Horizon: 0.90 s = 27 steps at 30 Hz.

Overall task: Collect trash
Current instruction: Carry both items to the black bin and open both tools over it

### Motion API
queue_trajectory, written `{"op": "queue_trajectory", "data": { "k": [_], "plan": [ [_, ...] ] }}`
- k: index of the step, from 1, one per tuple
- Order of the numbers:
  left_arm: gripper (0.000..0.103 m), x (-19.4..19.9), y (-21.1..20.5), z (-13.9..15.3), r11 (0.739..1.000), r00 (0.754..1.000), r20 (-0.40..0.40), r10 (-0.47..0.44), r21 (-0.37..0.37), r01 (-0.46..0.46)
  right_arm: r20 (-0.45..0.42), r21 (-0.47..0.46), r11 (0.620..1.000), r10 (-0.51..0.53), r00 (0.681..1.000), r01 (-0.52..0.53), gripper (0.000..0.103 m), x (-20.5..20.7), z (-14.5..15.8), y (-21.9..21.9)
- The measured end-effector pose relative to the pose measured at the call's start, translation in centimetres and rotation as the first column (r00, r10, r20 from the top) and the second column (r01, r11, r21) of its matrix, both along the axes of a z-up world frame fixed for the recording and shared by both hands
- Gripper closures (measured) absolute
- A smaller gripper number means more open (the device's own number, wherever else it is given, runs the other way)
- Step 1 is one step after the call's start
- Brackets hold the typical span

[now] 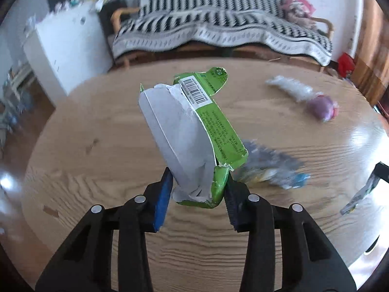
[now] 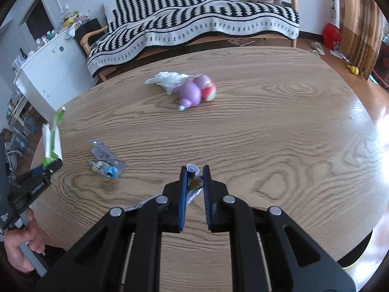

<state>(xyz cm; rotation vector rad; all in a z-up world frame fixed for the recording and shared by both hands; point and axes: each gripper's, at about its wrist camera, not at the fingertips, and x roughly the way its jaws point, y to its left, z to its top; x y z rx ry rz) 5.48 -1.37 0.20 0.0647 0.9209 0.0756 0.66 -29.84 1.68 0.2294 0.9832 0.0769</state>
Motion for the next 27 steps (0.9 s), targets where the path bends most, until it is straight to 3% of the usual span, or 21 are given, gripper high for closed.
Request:
{"op": "queue_trajectory", "data": {
  "k": [5, 10, 14, 16, 20, 24, 27],
  "plan": [
    [0.063, -0.9, -6.6, 1.8, 0.989, 0.989, 0.034, -0.144, -0.023, 0.145, 0.011, 0.001, 0.996, -0.084, 0.996, 0.084, 0.090, -2.7, 0.6, -4.8],
    [0.063, -3.5, -16.5, 2.2, 0.937, 0.939, 0.036, -0.342, -0.065, 0.344, 0.025, -0.002, 0.979, -0.204, 0.979, 0.204, 0.090, -6.7, 0.9, -11.9],
    [0.063, -5.8, -25.4, 1.8, 0.851, 0.857, 0.035, -0.514, -0.104, 0.515, 0.041, -0.041, 0.938, -0.344, 0.938, 0.345, 0.090, -12.0, 0.7, -19.3],
    [0.063, -7.4, -30.1, 1.3, 0.794, 0.804, 0.029, -0.594, -0.133, 0.592, 0.038, -0.048, 0.910, -0.411, 0.911, 0.413, 0.090, -14.6, 0.1, -22.7],
    [0.063, -10.4, -37.3, -0.3, 0.695, 0.708, 0.009, -0.706, -0.180, 0.696, 0.021, -0.087, 0.825, -0.559, 0.829, 0.558, 0.090, -20.6, -1.8, -29.8],
    [0.063, -13.3, -44.0, -2.3, 0.593, 0.605, -0.013, -0.796, -0.221, 0.775, -0.032, -0.127, 0.724, -0.686, 0.727, 0.678, 0.090, -25.6, -4.7, -35.8],
    [0.063, -14.8, -47.3, -3.8, 0.536, 0.545, -0.027, -0.838, -0.228, 0.813, -0.082, -0.106, 0.687, -0.727, 0.682, 0.719, 0.090, -27.1, -6.7, -38.4]
  ]
}}
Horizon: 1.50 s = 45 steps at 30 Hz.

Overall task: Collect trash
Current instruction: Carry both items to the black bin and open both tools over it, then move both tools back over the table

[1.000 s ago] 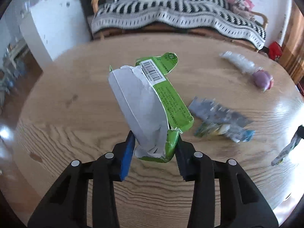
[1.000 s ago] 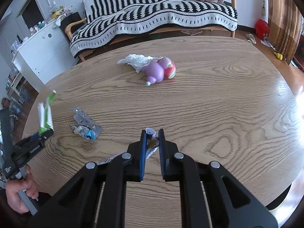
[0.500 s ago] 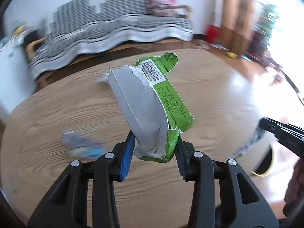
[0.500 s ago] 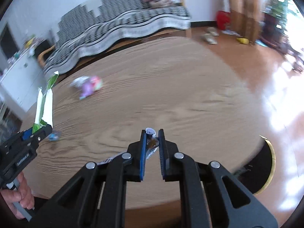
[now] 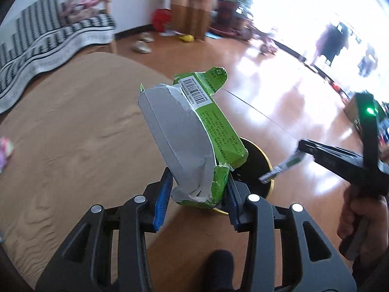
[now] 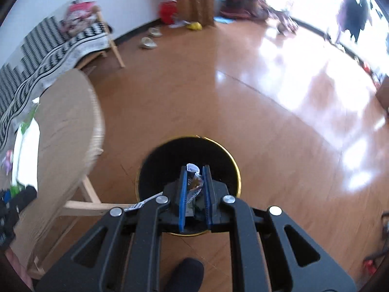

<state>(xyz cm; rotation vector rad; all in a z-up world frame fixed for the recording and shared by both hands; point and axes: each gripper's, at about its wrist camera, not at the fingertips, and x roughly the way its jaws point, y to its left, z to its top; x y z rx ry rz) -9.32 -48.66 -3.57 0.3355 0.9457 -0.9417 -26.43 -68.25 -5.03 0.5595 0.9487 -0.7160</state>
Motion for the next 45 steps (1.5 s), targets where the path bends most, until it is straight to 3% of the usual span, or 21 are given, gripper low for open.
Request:
{"op": "queue_trajectory", "data": {
  "k": [5, 14, 15, 16, 18, 31, 33, 35, 36, 45],
  "plan": [
    [0.063, -0.6, -3.5, -1.7, 0.998, 0.998, -0.023, -0.064, 0.011, 0.064, -0.043, 0.015, 1.000, -0.004, 0.999, 0.004, 0.090, 0.2, -1.9, -1.1],
    [0.063, 1.0, -5.6, -2.5, 0.995, 0.994, -0.032, -0.100, 0.025, 0.100, -0.076, 0.016, 1.000, 0.007, 0.997, -0.006, 0.086, 2.2, -3.2, -1.7],
    [0.063, 0.8, -5.6, -2.7, 0.994, 0.994, -0.035, -0.101, 0.026, 0.102, -0.076, 0.029, 1.000, 0.006, 0.997, -0.003, 0.073, 2.2, -3.5, -1.8],
    [0.063, 0.1, -5.5, -2.7, 0.994, 0.994, -0.038, -0.101, 0.027, 0.102, -0.072, 0.033, 0.999, 0.003, 0.997, 0.000, 0.047, 2.1, -3.4, -1.9],
    [0.063, 0.2, -5.7, -2.9, 0.994, 0.993, -0.051, -0.103, 0.024, 0.104, -0.051, 0.010, 1.000, -0.009, 0.999, 0.009, 0.026, 1.9, -3.0, -1.8],
    [0.061, 0.1, -7.5, -4.3, 0.980, 0.970, -0.138, -0.197, -0.020, 0.197, 0.024, 0.016, 0.993, -0.121, 0.992, 0.121, 0.026, -0.2, -1.1, -2.9],
    [0.055, -0.1, -8.0, -4.4, 0.980, 0.973, -0.115, -0.199, -0.028, 0.197, 0.038, 0.025, 0.989, -0.145, 0.989, 0.144, 0.025, -0.9, -0.9, -3.2],
    [0.033, -0.2, -8.5, -4.5, 0.979, 0.973, -0.106, -0.203, -0.037, 0.200, 0.047, 0.018, 0.987, -0.160, 0.986, 0.160, 0.024, -1.4, -0.5, -3.2],
    [0.031, -0.2, -8.6, -4.5, 0.979, 0.974, -0.108, -0.201, -0.048, 0.197, 0.054, 0.015, 0.986, -0.166, 0.985, 0.165, 0.024, -1.6, -0.3, -3.2],
    [0.026, 0.7, -6.8, -2.9, 0.986, 0.979, -0.125, -0.159, -0.069, 0.152, 0.096, 0.018, 0.991, -0.131, 0.987, 0.130, 0.023, -1.0, 1.2, -2.0]
  ]
}}
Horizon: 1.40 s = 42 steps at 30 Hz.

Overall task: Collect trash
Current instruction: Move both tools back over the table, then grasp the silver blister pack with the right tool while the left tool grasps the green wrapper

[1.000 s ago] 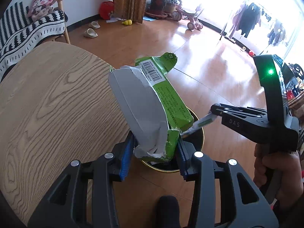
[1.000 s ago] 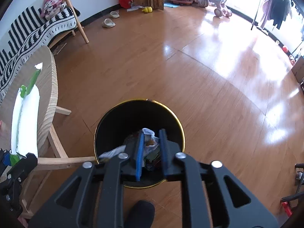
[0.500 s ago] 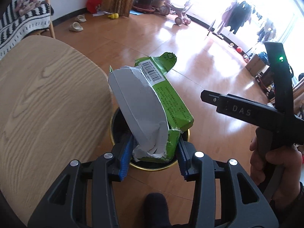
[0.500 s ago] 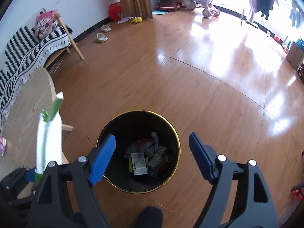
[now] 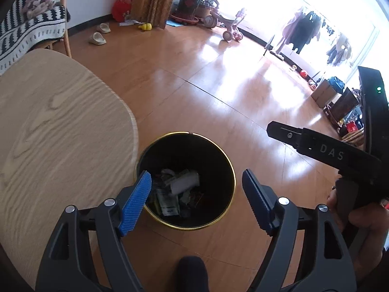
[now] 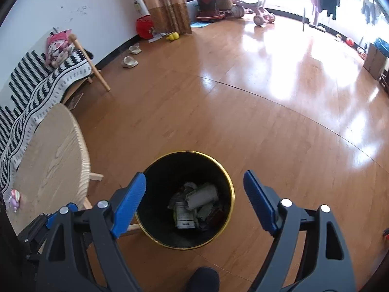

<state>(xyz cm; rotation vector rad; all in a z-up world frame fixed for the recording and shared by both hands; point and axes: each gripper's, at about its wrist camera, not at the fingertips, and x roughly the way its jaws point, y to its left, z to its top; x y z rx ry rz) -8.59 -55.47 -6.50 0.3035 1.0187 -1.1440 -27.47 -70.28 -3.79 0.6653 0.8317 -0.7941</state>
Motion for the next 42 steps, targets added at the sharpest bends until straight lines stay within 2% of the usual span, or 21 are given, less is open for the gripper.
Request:
{"op": "queue_trajectory", "data": {
  "k": [4, 8, 11, 14, 20, 23, 27, 29, 33, 35, 36, 39, 42],
  "plan": [
    [0.019, 1.2, 3.2, 2.1, 0.999, 0.998, 0.033, 0.052, 0.001, -0.052, 0.016, -0.008, 0.997, 0.076, 0.997, -0.076, 0.023, 2.6, 1.4, 2.2],
    [0.017, 3.5, 8.2, 4.4, 0.991, 0.990, 0.059, 0.131, -0.003, -0.131, 0.035, -0.032, 0.981, 0.190, 0.981, -0.189, 0.023, 6.5, 3.2, 6.1],
    [0.013, 5.9, 13.3, 6.3, 0.976, 0.972, 0.086, 0.219, -0.019, -0.218, 0.056, -0.044, 0.956, 0.293, 0.955, -0.290, 0.023, 10.3, 4.8, 10.1],
    [0.013, 8.3, 19.2, 7.8, 0.949, 0.944, 0.096, 0.316, -0.034, -0.314, 0.087, -0.033, 0.917, 0.399, 0.913, -0.398, 0.023, 14.4, 5.9, 14.7],
    [0.013, 12.0, 32.0, 8.8, 0.866, 0.850, 0.183, 0.494, -0.021, -0.499, 0.091, -0.062, 0.808, 0.589, 0.803, -0.586, 0.023, 21.8, 7.4, 25.3],
    [0.013, 13.5, 39.3, 8.4, 0.808, 0.791, 0.205, 0.576, -0.001, -0.589, 0.081, -0.058, 0.752, 0.659, 0.747, -0.657, 0.023, 25.1, 7.3, 30.2],
    [0.013, 14.4, 46.8, 7.8, 0.744, 0.729, 0.224, 0.647, 0.024, -0.667, 0.088, -0.029, 0.684, 0.728, 0.680, -0.729, 0.023, 28.6, 6.5, 35.9],
    [0.013, 14.7, 49.6, 7.2, 0.720, 0.710, 0.213, 0.672, 0.039, -0.693, 0.090, -0.020, 0.654, 0.754, 0.650, -0.756, 0.023, 29.9, 6.2, 38.2],
    [0.013, 15.4, 54.5, 5.9, 0.673, 0.670, 0.199, 0.715, 0.061, -0.737, 0.082, 0.006, 0.554, 0.830, 0.552, -0.833, 0.026, 33.0, 4.8, 44.1],
    [0.013, 15.4, 55.4, 5.1, 0.664, 0.665, 0.205, 0.718, 0.085, -0.743, 0.083, 0.028, 0.505, 0.859, 0.505, -0.863, 0.033, 33.9, 3.9, 46.3],
    [0.013, 15.5, 55.5, 4.7, 0.666, 0.671, 0.213, 0.710, 0.104, -0.738, 0.084, 0.042, 0.482, 0.871, 0.484, -0.875, 0.035, 34.4, 3.5, 47.2],
    [0.013, 15.0, 55.4, 4.0, 0.681, 0.690, 0.236, 0.685, 0.128, -0.721, 0.068, 0.070, 0.403, 0.911, 0.407, -0.913, 0.044, 35.8, 2.1, 50.2],
    [0.013, 14.7, 55.4, 3.2, 0.698, 0.709, 0.244, 0.662, 0.146, -0.701, 0.052, 0.075, 0.349, 0.934, 0.353, -0.934, 0.051, 36.8, 1.4, 52.3]
  ]
}}
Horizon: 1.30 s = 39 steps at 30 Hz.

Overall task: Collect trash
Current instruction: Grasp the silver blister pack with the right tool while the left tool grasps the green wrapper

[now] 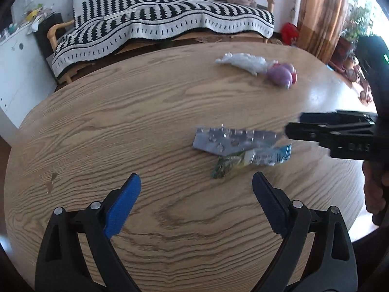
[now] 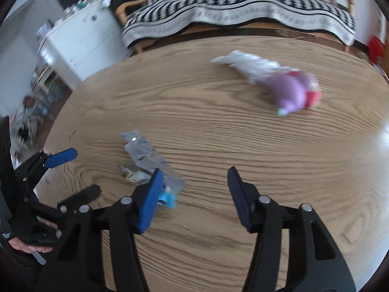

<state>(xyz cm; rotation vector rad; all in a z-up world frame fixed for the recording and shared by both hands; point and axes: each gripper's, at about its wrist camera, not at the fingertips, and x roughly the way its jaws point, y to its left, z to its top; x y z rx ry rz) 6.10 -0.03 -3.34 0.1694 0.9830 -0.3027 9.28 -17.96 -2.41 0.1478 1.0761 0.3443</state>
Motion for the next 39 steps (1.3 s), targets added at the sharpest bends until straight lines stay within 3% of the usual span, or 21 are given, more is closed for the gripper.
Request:
{"op": "queue_trajectory", "data": {
  "k": [7, 10, 19, 22, 25, 31, 33, 35, 36, 37, 39],
  "plan": [
    [0.013, 0.5, 0.5, -1.4, 1.000, 1.000, -0.019, -0.023, 0.015, 0.024, -0.026, -0.028, 0.996, 0.080, 0.996, -0.081, 0.071, 2.1, -1.7, 3.5],
    [0.013, 0.9, 0.6, -1.9, 0.999, 0.999, -0.020, -0.030, 0.013, 0.031, -0.029, -0.022, 0.996, 0.087, 0.996, -0.087, 0.096, 2.6, -2.1, 4.1],
    [0.013, 2.7, -0.3, -2.5, 0.998, 0.998, -0.010, -0.062, -0.020, 0.062, 0.077, -0.028, 0.999, 0.045, 0.996, -0.043, 0.097, 1.7, 0.9, 3.2],
    [0.013, 2.3, -1.2, -1.6, 0.994, 0.993, 0.039, -0.108, -0.017, 0.109, 0.079, -0.018, 1.000, 0.024, 0.997, -0.023, 0.097, 1.5, 1.5, 1.8],
    [0.011, 2.2, -2.9, -1.1, 0.981, 0.978, 0.078, -0.192, 0.019, 0.191, 0.072, -0.010, 1.000, -0.004, 0.997, 0.005, 0.097, 1.2, 1.8, 0.2],
    [0.011, 2.9, -5.2, -3.4, 0.957, 0.961, 0.026, -0.277, 0.102, 0.273, 0.077, -0.004, 0.999, -0.042, 0.996, 0.042, 0.097, -0.6, 2.6, -3.0],
    [0.018, 2.8, -5.3, -3.8, 0.953, 0.959, 0.017, -0.284, 0.117, 0.280, 0.085, -0.001, 0.998, -0.055, 0.995, 0.056, 0.097, -1.2, 3.2, -4.1],
    [0.053, 2.7, -5.6, -3.6, 0.955, 0.959, 0.013, -0.283, 0.098, 0.280, 0.094, 0.003, 0.998, -0.070, 0.993, 0.070, 0.097, -1.9, 3.7, -5.0],
    [0.062, 2.7, -5.7, -3.4, 0.957, 0.960, -0.001, -0.279, 0.088, 0.278, 0.100, 0.005, 0.997, -0.080, 0.992, 0.080, 0.097, -2.3, 4.0, -5.8],
    [0.079, 2.7, -5.9, -3.4, 0.959, 0.962, -0.018, -0.273, 0.079, 0.274, 0.104, 0.006, 0.996, -0.087, 0.991, 0.087, 0.097, -2.6, 4.2, -6.2],
    [0.084, 2.6, -6.6, -3.1, 0.961, 0.964, -0.031, -0.263, 0.082, 0.265, 0.111, 0.010, 0.994, -0.108, 0.988, 0.108, 0.097, -3.4, 4.6, -7.4]
  ]
}}
